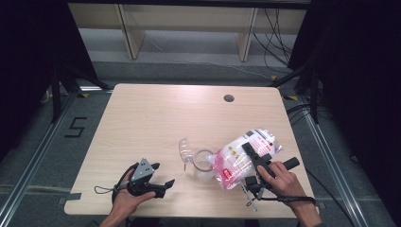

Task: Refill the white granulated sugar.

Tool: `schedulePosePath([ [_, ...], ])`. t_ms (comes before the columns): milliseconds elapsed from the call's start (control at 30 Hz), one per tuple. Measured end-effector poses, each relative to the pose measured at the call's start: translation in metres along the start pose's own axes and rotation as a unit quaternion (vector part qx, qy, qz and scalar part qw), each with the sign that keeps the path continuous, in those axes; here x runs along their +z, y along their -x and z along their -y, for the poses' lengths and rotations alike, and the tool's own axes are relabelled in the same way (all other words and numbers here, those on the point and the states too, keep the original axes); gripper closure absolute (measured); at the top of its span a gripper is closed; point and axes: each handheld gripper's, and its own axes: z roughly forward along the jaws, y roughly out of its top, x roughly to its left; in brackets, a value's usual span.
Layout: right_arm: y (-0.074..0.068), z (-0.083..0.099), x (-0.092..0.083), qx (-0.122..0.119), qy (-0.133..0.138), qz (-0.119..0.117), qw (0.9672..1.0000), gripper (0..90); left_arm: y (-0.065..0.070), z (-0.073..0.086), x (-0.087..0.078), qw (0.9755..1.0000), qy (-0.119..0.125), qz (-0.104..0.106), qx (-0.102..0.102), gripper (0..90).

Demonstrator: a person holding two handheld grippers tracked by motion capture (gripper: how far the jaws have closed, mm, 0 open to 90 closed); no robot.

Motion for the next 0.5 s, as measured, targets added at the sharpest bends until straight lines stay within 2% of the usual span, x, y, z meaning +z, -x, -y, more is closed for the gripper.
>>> schedulePosePath([
  [100,0.0003,-0.0001,0.0,-0.008,-0.003,0.001,1.0,60.5,0.0,-0.0002,-0.0003,1.0,-0.003,-0.001,0.003,16.0],
  [233,-0.0012,0.0006,-0.0011,0.006,-0.01,-0.004,0.9999,60.8,0.0002,-0.0003,0.0002,1.0,0.0,0.0,0.001,16.0],
  [500,0.0,0.0002,0.0003,-0.003,-0.004,-0.002,1.0,61.7,0.0002,-0.0002,0.0004,1.0,0.0,0.0,0.001,16.0],
])
